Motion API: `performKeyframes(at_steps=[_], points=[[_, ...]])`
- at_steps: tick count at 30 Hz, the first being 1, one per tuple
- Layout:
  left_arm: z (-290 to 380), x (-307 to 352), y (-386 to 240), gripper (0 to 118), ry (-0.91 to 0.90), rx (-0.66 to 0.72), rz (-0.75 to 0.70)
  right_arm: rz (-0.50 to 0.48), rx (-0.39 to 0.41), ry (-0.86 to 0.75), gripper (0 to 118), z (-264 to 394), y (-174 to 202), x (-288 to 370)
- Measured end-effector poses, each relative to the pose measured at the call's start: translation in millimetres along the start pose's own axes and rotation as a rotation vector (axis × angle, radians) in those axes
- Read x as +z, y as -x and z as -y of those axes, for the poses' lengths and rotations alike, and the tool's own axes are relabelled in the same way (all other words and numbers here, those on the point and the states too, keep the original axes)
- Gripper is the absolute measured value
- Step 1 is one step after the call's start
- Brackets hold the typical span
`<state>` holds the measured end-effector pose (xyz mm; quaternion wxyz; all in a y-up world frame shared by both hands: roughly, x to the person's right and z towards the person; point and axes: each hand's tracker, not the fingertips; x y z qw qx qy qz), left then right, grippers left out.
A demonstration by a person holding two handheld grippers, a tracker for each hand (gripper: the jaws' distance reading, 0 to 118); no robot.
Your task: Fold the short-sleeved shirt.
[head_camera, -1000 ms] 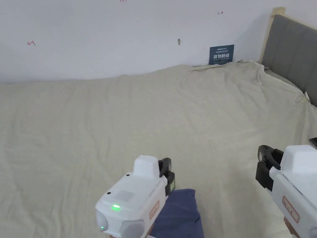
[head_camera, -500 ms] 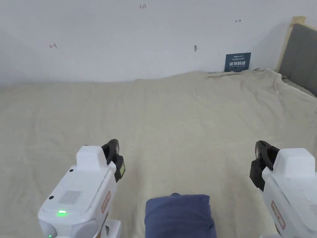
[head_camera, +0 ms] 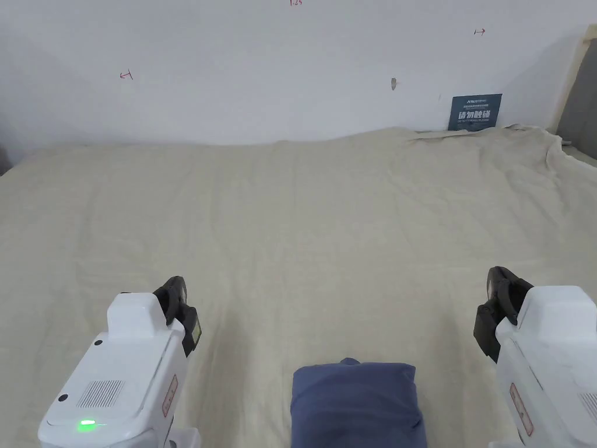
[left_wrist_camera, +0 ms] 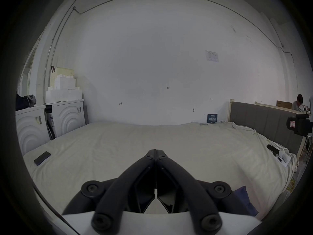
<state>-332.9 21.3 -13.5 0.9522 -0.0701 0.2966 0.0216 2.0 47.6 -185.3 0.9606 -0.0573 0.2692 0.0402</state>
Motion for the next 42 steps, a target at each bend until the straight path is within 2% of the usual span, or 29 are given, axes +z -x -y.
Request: performKeyframes(at_steps=[5, 11, 22, 25, 29, 36, 38, 42], points=[[3.3, -2.9, 0.1, 0, 0.010, -0.005, -0.005, -0.001, -0.003, 0.011, 0, 4.9, 1.2, -3.8], [10.9, -7.1, -1.5, 0, 0.045, 0.025, 0.013, -0.045, -0.050, 0.069, 0, 33.2, 13.7, -16.3], [33.2, -15.1, -4.4, 0, 0.148, 0.049, 0.064, -0.115, -0.029, 0.304, 0, 129.9, 59.8, -40.6], [41.1, -18.8, -5.9, 0, 0.182, 0.053, 0.080, -0.126, -0.052, 0.390, 0, 152.2, 64.8, -49.0], [52.0, -24.9, -8.3, 0, 0.243, 0.080, 0.123, -0.129, -0.035, 0.438, 0, 174.4, 71.1, -57.6], [73.7, -39.2, -17.3, 0, 0.427, 0.177, 0.219, -0.117, -0.050, 0.516, 0, 209.6, 82.1, -66.4], [80.4, -43.4, -20.9, 0, 0.488, 0.197, 0.238, -0.113, -0.048, 0.500, 0, 213.8, 85.4, -63.9], [95.5, -54.9, -26.9, 8, 0.631, 0.262, 0.296, -0.105, -0.044, 0.482, 0, 218.7, 87.3, -62.2]])
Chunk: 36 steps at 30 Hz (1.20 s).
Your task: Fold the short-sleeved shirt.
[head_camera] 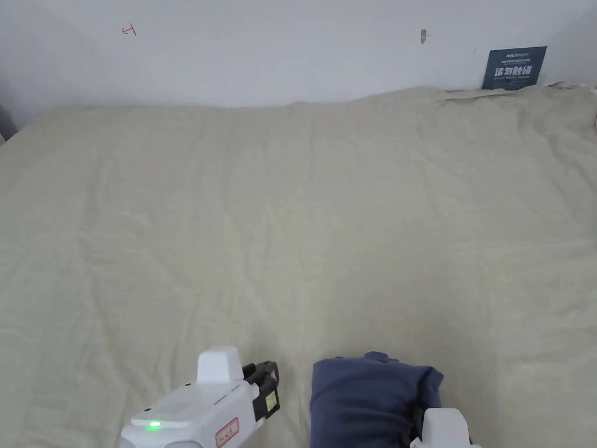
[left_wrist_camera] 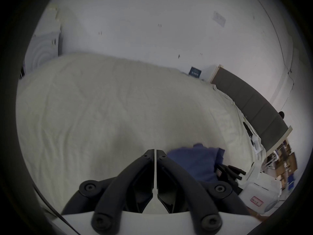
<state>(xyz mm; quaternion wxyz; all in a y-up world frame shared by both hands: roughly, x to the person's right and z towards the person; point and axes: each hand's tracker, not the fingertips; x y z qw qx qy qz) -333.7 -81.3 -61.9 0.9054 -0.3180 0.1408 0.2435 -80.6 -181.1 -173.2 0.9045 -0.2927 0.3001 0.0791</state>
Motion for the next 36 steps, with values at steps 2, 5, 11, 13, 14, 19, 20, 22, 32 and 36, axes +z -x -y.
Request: performKeyframes(at_steps=[2, 5, 11, 13, 14, 19, 20, 22, 32, 36], points=[[2.2, -11.2, 0.4, 22, 0.092, 0.031, 0.030, 0.001, -0.001, -0.006, 0, 0.2, -0.1, 1.2], [5.7, -29.9, 4.3, 73, 0.213, 0.112, 0.093, 0.002, 0.008, -0.005, 0, -0.5, 0.2, 1.3], [6.6, -56.4, 2.6, 99, 0.357, 0.126, 0.205, -0.005, 0.006, -0.002, 0, -1.4, -1.5, 2.8], [7.7, -64.6, 1.0, 99, 0.379, 0.125, 0.229, -0.004, 0.005, -0.002, 0, -1.5, -1.4, 3.1], [8.2, -70.2, 0.7, 99, 0.398, 0.126, 0.248, -0.005, 0.003, -0.002, 0, -1.3, -1.8, 2.8], [3.4, -80.9, -4.1, 84, 0.429, 0.088, 0.269, -0.010, 0.007, 0.001, 0, -1.8, -2.9, 3.1], [2.7, -82.2, -3.4, 70, 0.433, 0.080, 0.287, -0.011, 0.007, 0.001, 0, -1.7, -3.0, 3.1], [2.7, -85.3, -4.0, 58, 0.453, 0.084, 0.289, -0.013, 0.005, 0.001, 0, -1.1, -3.6, 2.4], [6.5, -76.8, -6.4, 19, 0.428, 0.070, 0.294, -0.038, 0.070, -0.017, 0, -22.9, -8.3, 21.0], [-2.8, -69.0, -3.7, 19, 0.410, 0.069, 0.312, -0.047, 0.040, -0.138, 0, -54.2, -15.8, 50.2]])
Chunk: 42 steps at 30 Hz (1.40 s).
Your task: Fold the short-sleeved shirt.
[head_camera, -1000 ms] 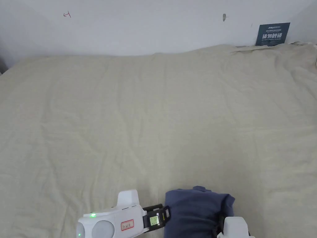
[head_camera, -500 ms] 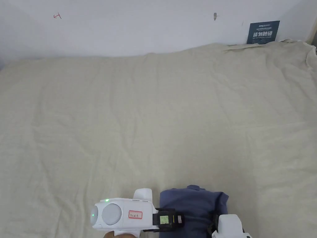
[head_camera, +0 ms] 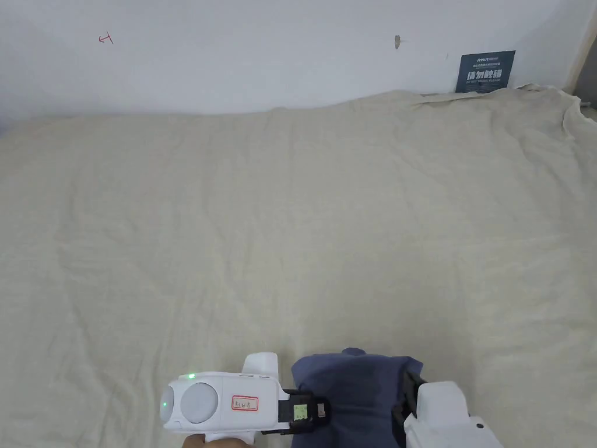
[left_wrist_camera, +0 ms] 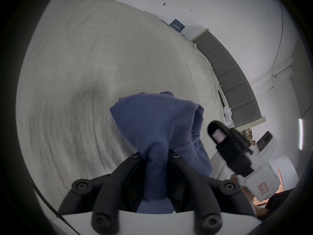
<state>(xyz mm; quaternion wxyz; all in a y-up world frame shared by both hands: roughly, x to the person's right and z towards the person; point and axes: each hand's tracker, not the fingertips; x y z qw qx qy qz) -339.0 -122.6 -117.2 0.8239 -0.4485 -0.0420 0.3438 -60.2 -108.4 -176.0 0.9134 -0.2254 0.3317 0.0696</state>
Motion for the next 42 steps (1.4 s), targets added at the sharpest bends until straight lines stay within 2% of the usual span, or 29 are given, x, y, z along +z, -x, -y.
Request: performKeyframes(at_steps=[5, 15, 26, 31, 36, 42], points=[[-11.4, 22.0, 5.8, 19, -0.007, -0.052, -0.036, 0.009, 0.006, -0.135, 0, -49.1, -9.7, 27.2], [-53.1, 118.6, 71.3, 19, -0.067, -0.091, -0.255, 0.030, 0.036, -0.303, 0, -111.6, -14.0, 53.4], [-97.1, 243.7, 178.4, 19, -0.083, -0.051, -0.503, 0.043, 0.053, -0.297, 0, -117.0, 5.2, 33.1], [-103.5, 284.4, 224.8, 19, -0.079, 0.031, -0.600, 0.055, 0.056, -0.282, 0, -119.9, 13.3, 23.6], [-108.4, 302.2, 261.3, 19, -0.083, 0.099, -0.677, 0.065, 0.063, -0.266, 0, -123.3, 17.6, 13.2], [-109.1, 282.7, 282.3, 23, -0.078, 0.140, -0.744, 0.075, 0.071, -0.243, 0, -121.7, 16.6, 4.7]])
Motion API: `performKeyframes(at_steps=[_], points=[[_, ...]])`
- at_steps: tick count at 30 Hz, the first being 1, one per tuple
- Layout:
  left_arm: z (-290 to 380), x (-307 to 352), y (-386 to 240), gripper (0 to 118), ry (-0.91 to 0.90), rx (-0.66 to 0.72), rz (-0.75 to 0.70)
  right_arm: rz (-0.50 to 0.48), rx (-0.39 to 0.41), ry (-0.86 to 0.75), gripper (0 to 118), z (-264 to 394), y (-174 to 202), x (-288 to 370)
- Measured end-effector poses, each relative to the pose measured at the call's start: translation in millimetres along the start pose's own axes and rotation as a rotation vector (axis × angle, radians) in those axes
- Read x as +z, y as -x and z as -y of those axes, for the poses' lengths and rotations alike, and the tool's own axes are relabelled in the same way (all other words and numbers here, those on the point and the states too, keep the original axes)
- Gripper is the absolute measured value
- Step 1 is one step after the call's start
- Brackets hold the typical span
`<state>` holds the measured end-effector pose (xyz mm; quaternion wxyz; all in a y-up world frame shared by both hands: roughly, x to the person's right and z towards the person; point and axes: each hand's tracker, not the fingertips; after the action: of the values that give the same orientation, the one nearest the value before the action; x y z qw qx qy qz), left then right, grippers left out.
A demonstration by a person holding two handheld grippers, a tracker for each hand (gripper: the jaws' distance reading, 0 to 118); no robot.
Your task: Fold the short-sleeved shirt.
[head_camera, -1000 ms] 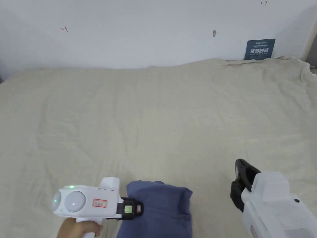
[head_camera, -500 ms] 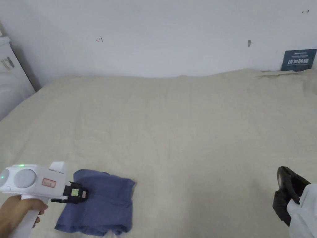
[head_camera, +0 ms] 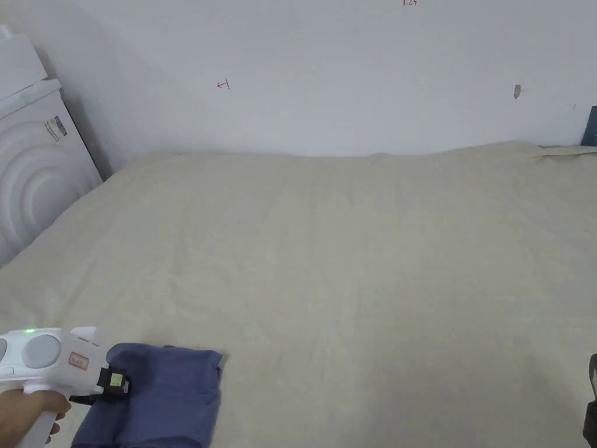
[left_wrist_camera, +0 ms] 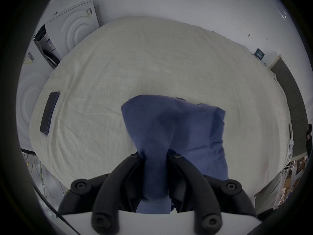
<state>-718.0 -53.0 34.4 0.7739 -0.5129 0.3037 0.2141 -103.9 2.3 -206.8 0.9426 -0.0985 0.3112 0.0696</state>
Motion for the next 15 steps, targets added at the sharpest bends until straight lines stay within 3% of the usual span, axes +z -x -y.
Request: performKeyframes(at_steps=[1, 4, 8, 9, 15], points=[[1.2, -3.4, -0.2, 26, 0.001, -0.001, -0.026, 0.001, 0.001, 0.004, 0, 0.6, -0.4, -0.5], [-0.2, -17.0, 10.0, 51, -0.024, -0.019, -0.124, 0.004, 0.008, 0.015, 0, 2.1, -1.6, -1.2], [5.8, -6.7, 2.8, 98, -0.085, -0.009, -0.204, -0.001, 0.006, 0.023, 0, 3.2, -6.1, -1.5], [6.5, -4.2, 3.4, 105, -0.104, 0.009, -0.206, -0.001, 0.007, 0.022, 0, 2.4, -6.8, -1.0], [21.5, 32.8, -15.7, 109, -0.284, 0.042, -0.204, -0.003, -0.001, 0.004, 0, -11.0, -8.4, 7.2]])
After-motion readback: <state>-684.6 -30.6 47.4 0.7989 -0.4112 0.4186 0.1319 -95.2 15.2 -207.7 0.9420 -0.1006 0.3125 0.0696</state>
